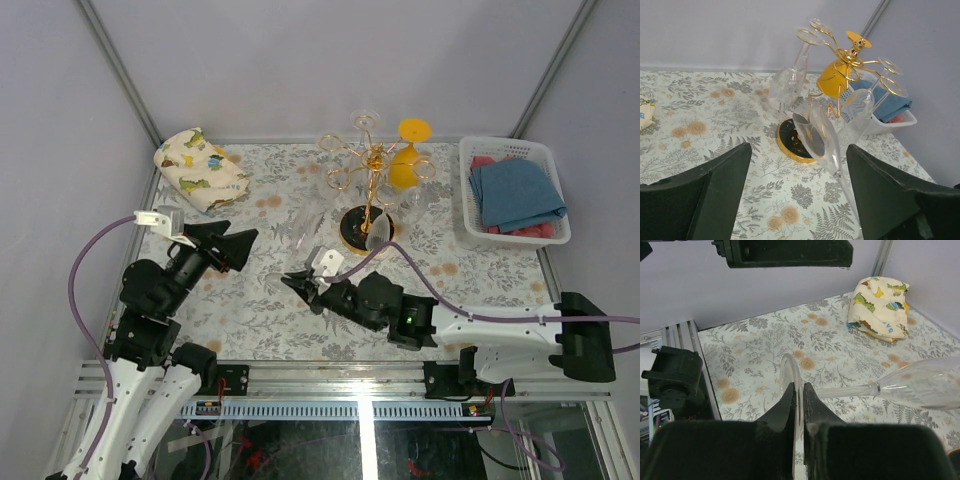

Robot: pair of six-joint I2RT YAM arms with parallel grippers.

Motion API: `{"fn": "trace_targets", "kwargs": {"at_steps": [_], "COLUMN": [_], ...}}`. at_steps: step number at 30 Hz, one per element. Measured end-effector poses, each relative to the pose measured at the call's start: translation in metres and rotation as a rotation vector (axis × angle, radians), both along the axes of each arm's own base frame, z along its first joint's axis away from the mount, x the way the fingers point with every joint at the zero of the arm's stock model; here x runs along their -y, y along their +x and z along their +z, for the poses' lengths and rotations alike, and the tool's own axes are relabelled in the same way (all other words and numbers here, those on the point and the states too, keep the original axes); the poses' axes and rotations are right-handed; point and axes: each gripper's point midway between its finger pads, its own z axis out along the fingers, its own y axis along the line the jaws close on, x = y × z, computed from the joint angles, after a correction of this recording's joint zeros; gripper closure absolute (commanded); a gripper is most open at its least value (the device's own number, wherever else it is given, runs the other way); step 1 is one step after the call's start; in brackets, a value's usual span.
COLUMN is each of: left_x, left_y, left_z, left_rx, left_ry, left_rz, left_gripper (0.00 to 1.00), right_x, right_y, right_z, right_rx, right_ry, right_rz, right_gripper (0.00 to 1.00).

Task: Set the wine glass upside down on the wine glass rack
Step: Turn the wine glass upside down at the wine rack.

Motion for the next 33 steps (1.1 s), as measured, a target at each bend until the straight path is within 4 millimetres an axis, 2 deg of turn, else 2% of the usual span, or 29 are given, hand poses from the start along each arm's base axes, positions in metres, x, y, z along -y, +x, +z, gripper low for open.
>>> {"fn": "trace_targets", "kwargs": {"at_steps": [10,14,27,33], "left_x": [0.002,0.005,0.014,0.021], "left_y": [0.0,-0.001,0.001,0.003], "left_z": [0.003,0.004,-0.011,-0.013], "left_rx": [0.046,0.079,0.095,0.077], "left_ry": [0.05,0.06,0.106,0.129], "left_rz": [-0.02,-0.04,-0.095,-0.135], "left_gripper": [0.21,0.21,0.22,0.3], "right_x": [0.031,0.032,0.042,0.044], "right_y": [0.002,0.006,0.024,0.027], "right_z": [0.02,0.027,0.057,0.071], "right_rx": [-0.122,-0.18,-0.218,-0.243], "right_ry": [0.077,0.082,0.184,0.246], "right_rz": [-0.084,-0.124,-0.253,-0.273], "right_gripper": [1.0,1.0,1.0,1.0]}}
